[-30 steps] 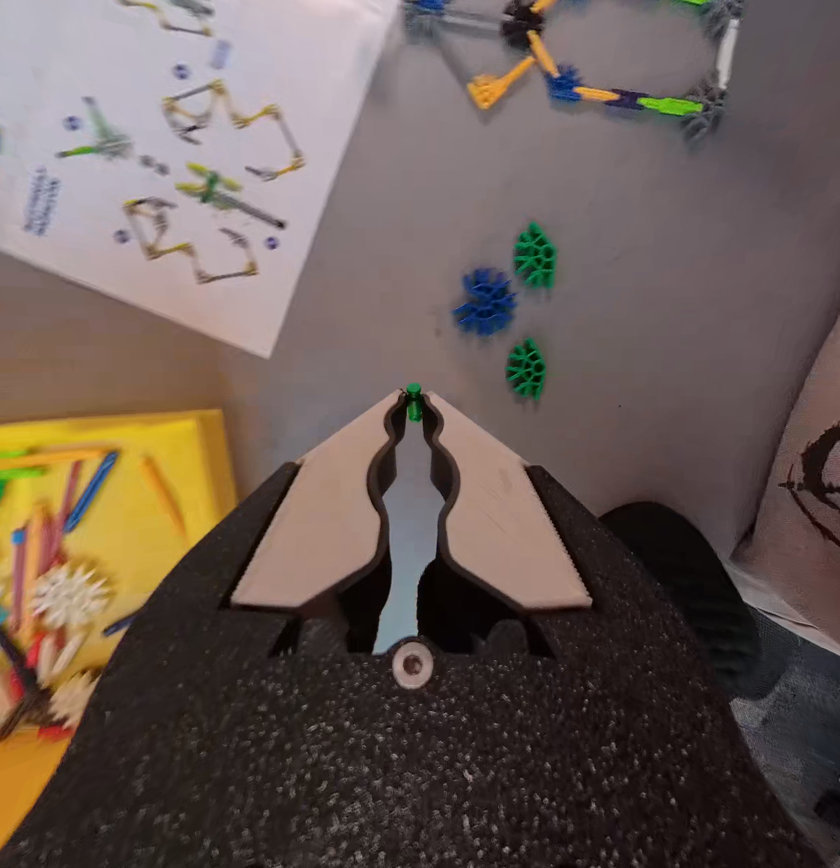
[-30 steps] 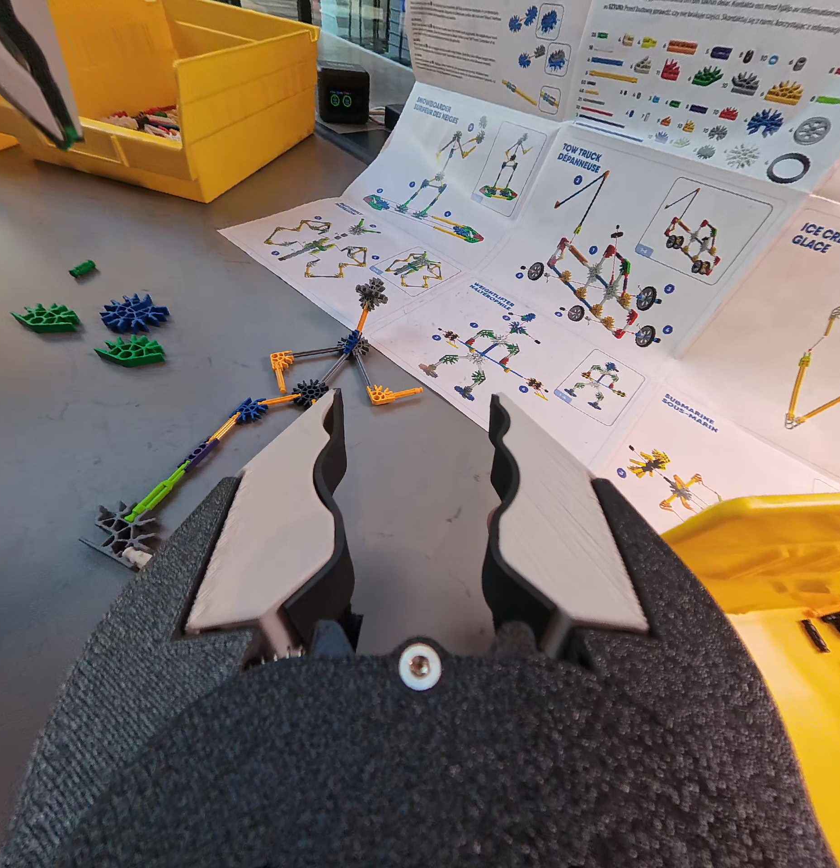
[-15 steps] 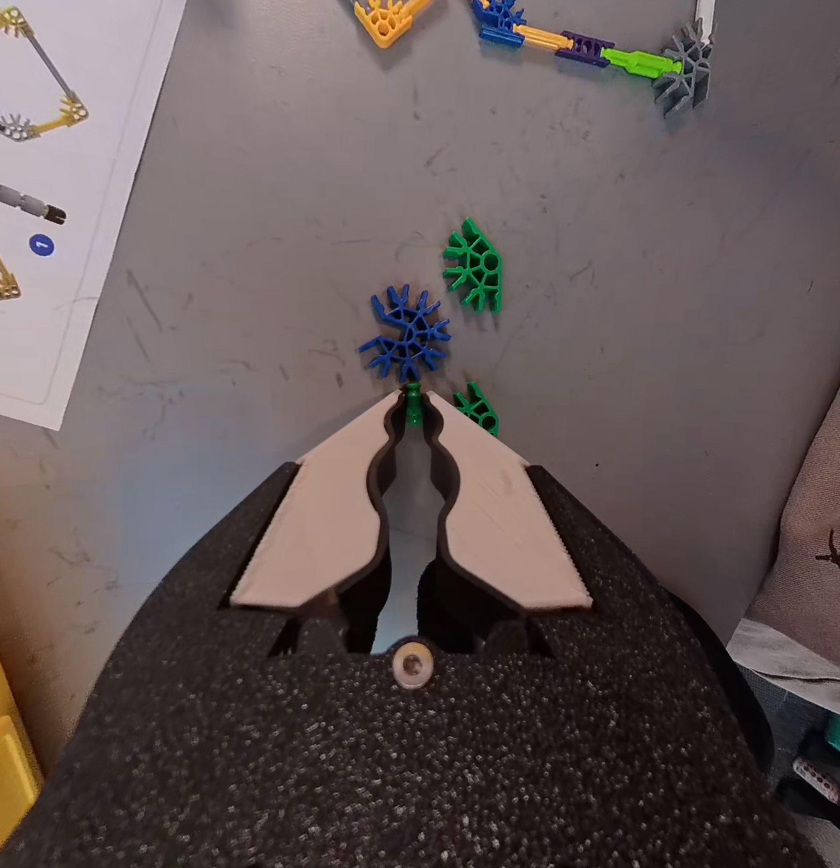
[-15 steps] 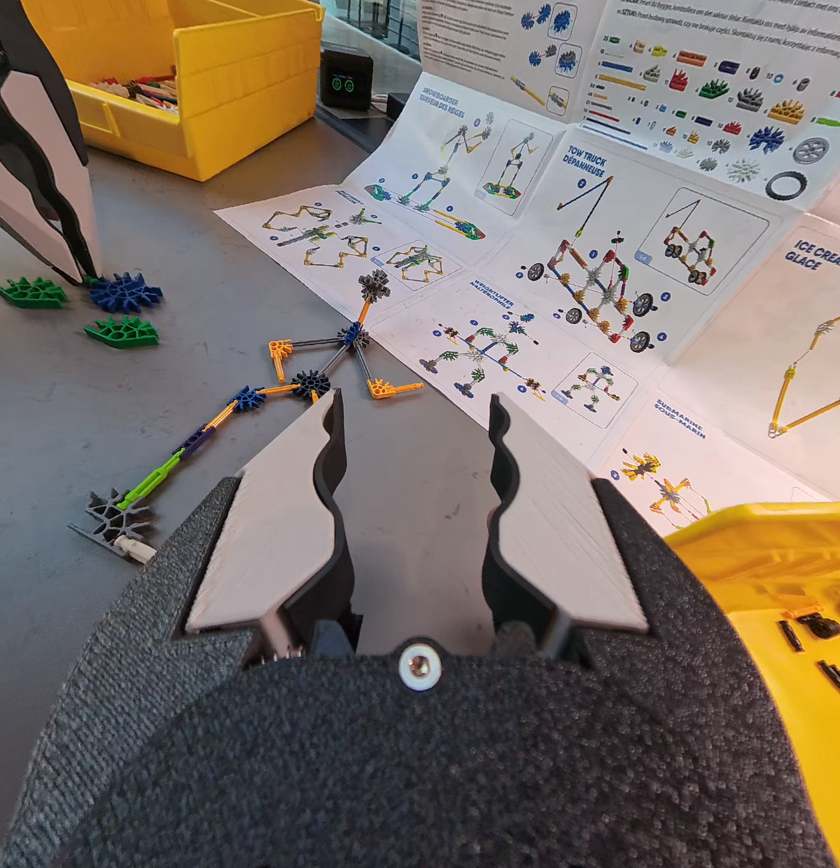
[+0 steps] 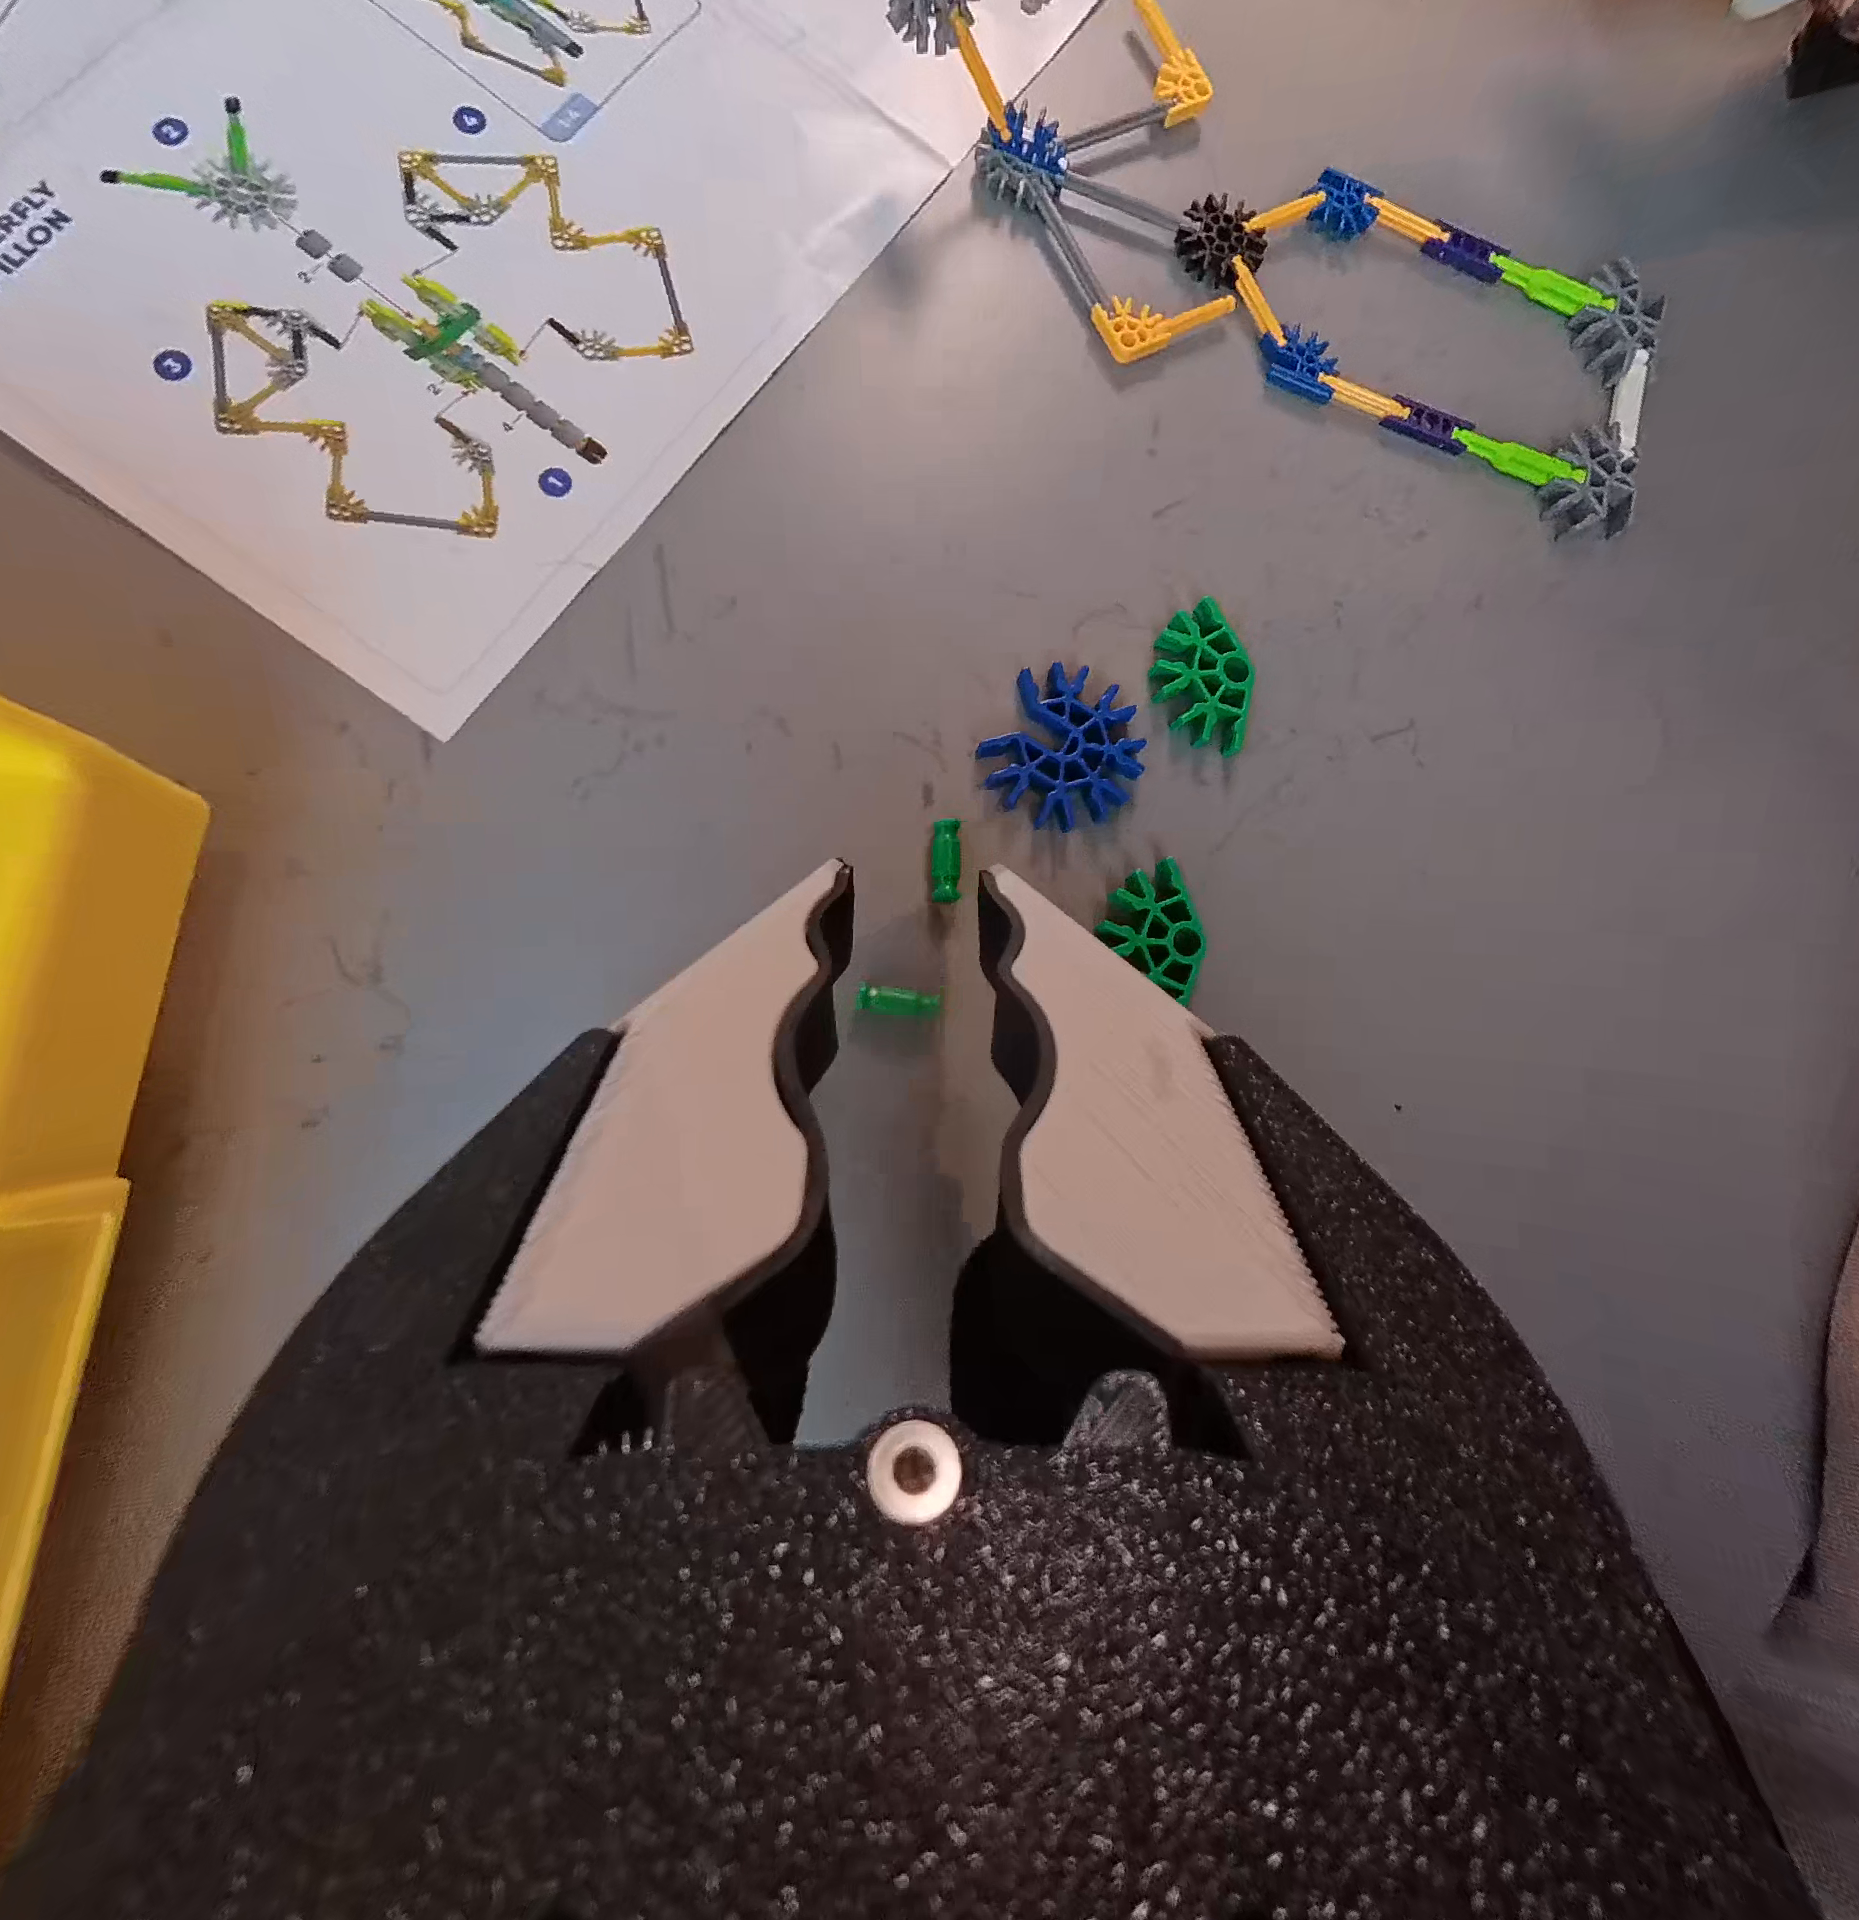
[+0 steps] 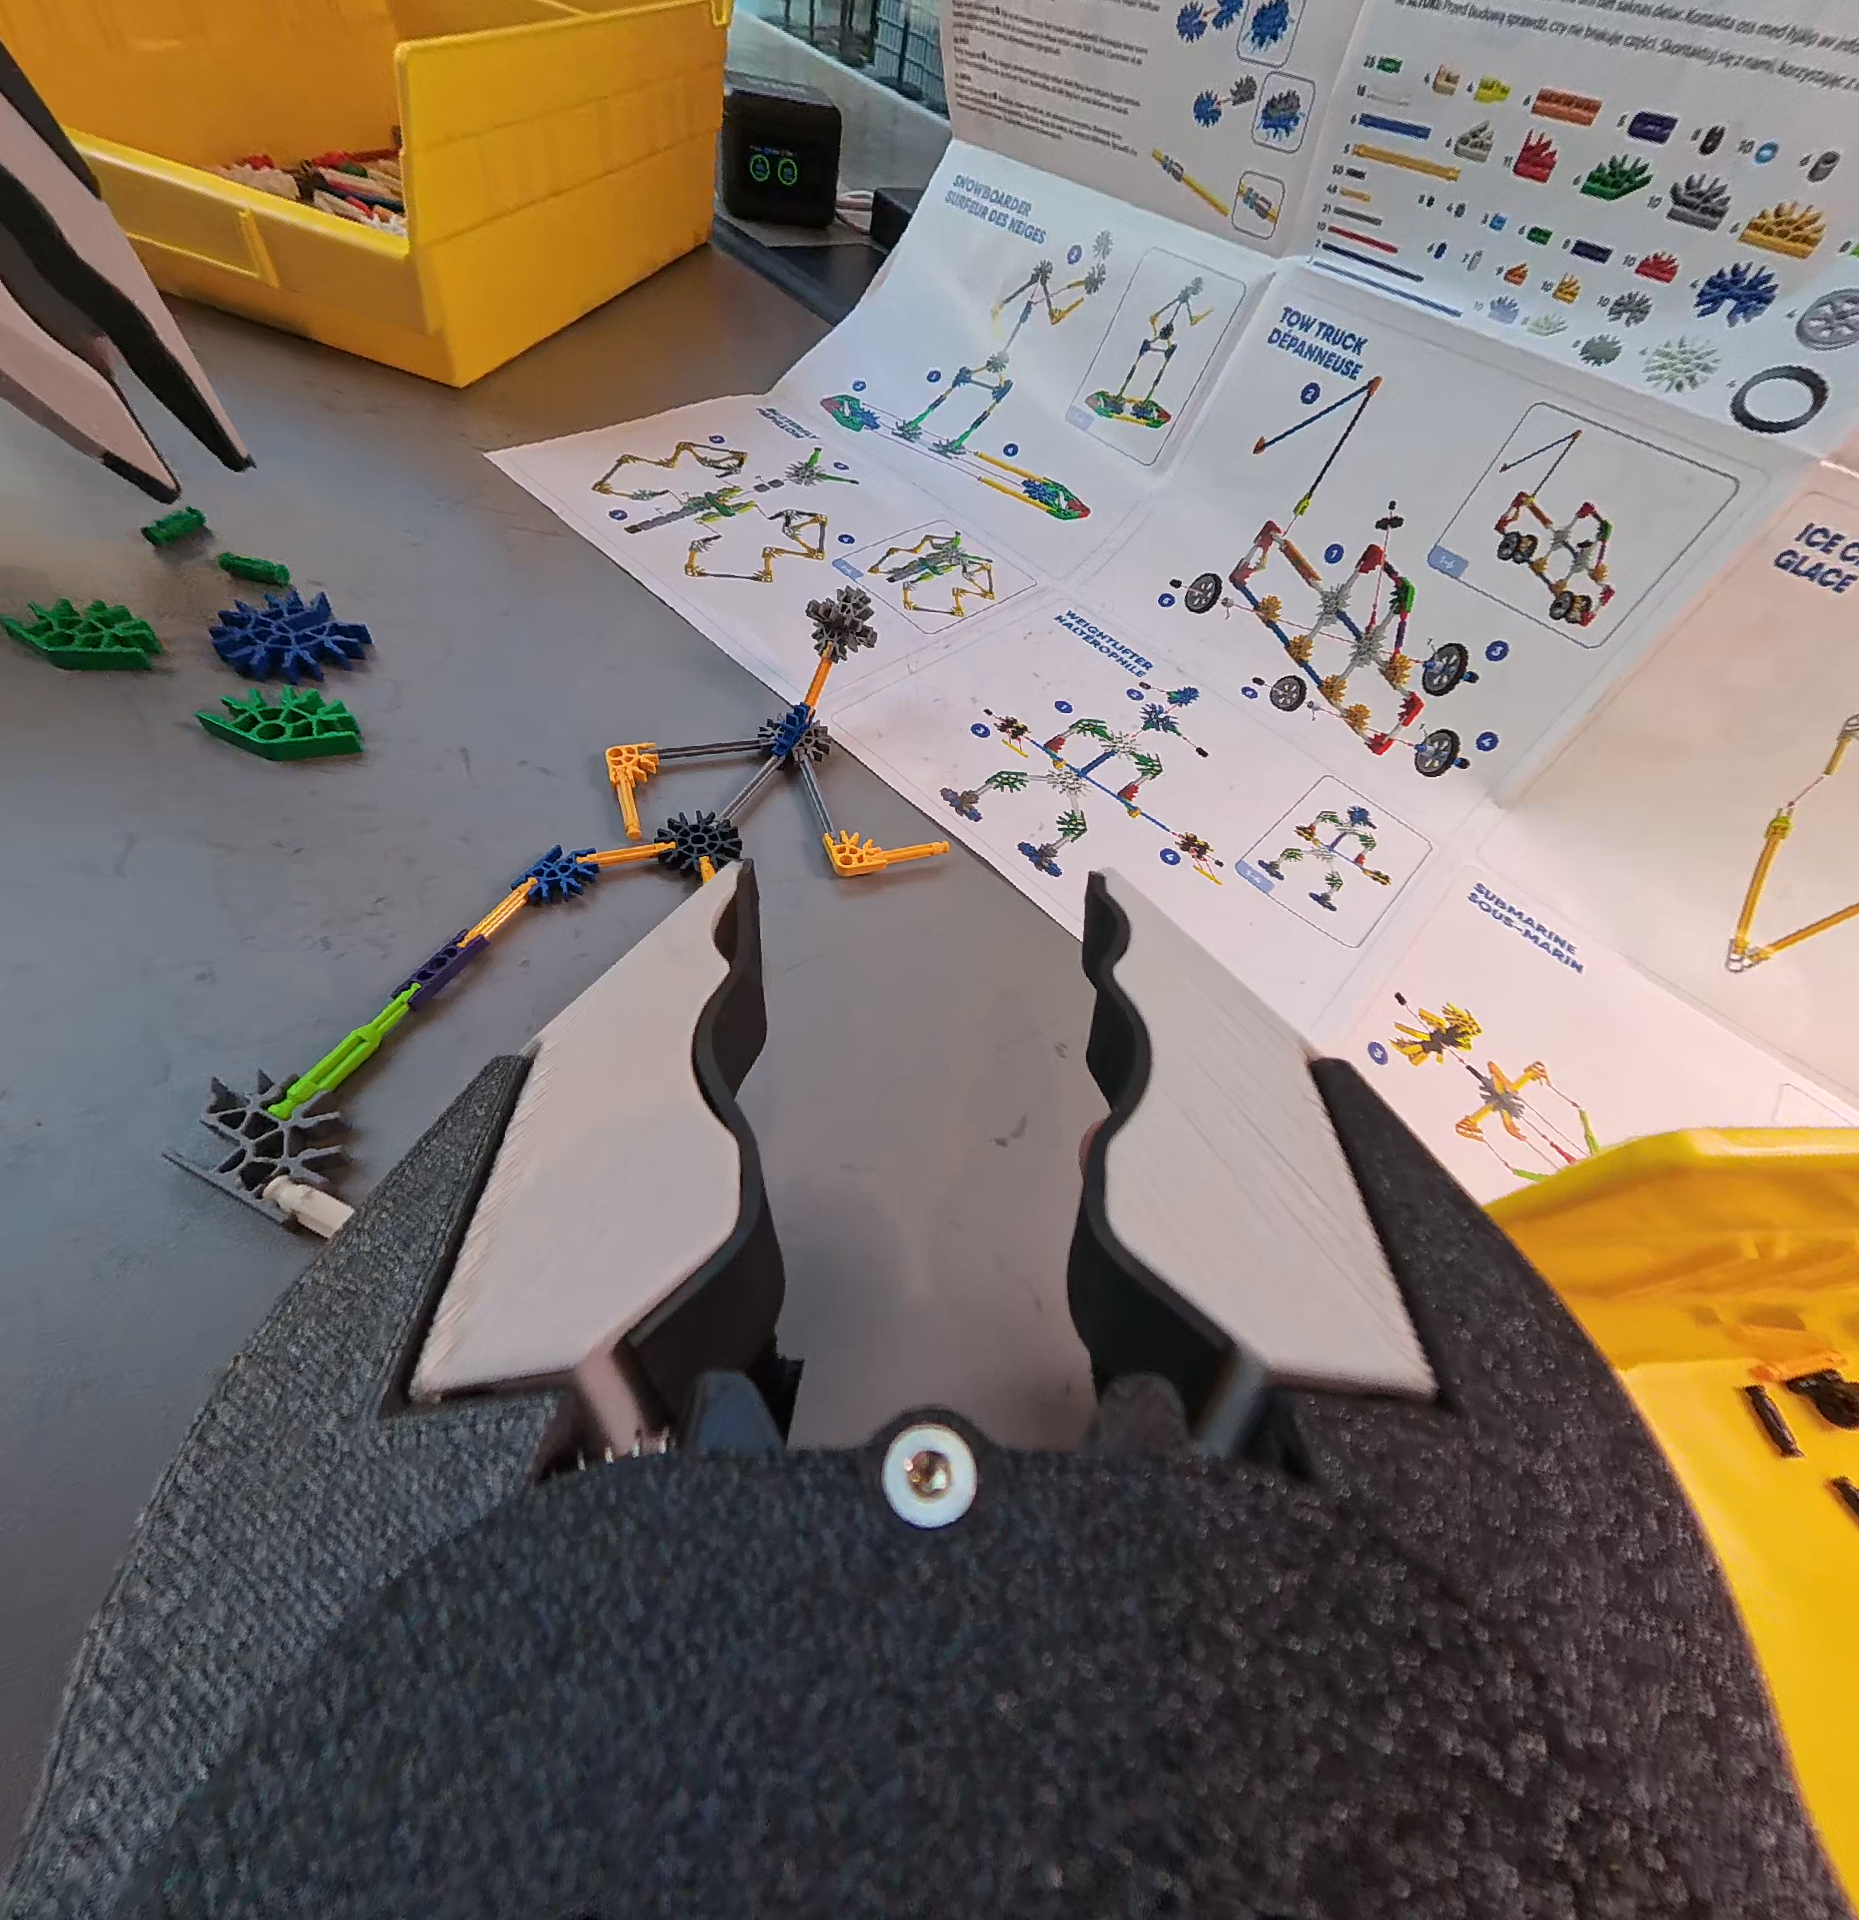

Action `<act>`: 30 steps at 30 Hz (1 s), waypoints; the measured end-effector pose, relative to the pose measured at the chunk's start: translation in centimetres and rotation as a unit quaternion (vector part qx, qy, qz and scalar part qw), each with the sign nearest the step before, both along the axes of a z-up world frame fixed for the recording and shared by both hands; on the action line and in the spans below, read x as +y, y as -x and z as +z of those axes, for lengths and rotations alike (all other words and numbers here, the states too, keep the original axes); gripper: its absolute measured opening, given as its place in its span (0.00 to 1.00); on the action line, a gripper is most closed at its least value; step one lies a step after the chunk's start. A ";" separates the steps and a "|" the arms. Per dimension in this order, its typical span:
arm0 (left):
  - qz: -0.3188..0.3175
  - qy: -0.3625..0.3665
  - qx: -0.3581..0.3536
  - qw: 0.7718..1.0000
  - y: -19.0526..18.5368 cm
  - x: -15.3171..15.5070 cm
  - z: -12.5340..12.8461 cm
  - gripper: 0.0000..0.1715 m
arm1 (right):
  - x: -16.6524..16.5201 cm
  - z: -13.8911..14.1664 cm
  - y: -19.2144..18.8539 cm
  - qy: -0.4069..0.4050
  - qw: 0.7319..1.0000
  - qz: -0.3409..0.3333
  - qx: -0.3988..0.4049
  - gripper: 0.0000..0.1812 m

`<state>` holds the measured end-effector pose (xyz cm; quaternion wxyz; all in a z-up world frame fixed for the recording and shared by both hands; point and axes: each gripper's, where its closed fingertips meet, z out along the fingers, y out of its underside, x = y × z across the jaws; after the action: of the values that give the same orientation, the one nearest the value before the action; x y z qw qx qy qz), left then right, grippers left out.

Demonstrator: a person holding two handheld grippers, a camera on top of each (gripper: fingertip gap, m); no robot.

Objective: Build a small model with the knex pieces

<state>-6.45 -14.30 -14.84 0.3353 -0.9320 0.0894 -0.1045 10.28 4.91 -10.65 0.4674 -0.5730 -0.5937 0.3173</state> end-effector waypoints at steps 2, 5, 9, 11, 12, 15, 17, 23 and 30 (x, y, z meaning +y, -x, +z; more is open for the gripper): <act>-0.001 -0.016 -0.003 1.000 -0.5 0.5 -0.2 0.15 | -0.9 -0.4 0.0 0.008 0.999 0.025 -0.018 0.35; -0.015 -0.037 0.011 0.999 -1.1 1.7 0.0 0.15 | -3.8 -1.3 -0.4 0.046 0.991 0.097 -0.077 0.35; -0.024 -0.064 0.035 0.997 -0.8 4.2 0.7 0.15 | -7.5 -3.0 -1.5 0.037 0.969 0.178 -0.165 0.35; -0.023 -0.068 0.049 0.996 -0.2 5.0 0.7 0.15 | -8.8 -4.2 -2.3 0.011 0.956 0.209 -0.207 0.35; -0.022 -0.072 0.054 0.996 0.2 5.2 0.6 0.15 | -9.2 -4.7 -2.7 0.001 0.950 0.216 -0.225 0.34; -0.018 -0.102 0.040 0.994 0.8 5.0 0.7 0.14 | -9.5 -6.0 -3.8 -0.016 0.936 0.227 -0.267 0.24; 0.008 -0.139 0.021 0.990 1.7 4.8 0.8 0.12 | -9.8 -6.1 -4.3 -0.013 0.932 0.236 -0.276 0.16; 0.034 -0.174 -0.021 0.984 2.4 4.2 1.8 0.11 | -7.9 -6.1 -5.3 -0.005 0.929 0.211 -0.303 0.13; 0.021 -0.166 0.027 0.985 3.1 3.5 1.2 0.11 | -4.6 -5.7 -6.5 -0.024 0.932 0.150 -0.331 0.15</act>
<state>-9.59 -10.77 -13.63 0.4851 -0.8675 0.0949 -0.0557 16.78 0.28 -16.31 0.2053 -0.5386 -0.8009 0.1620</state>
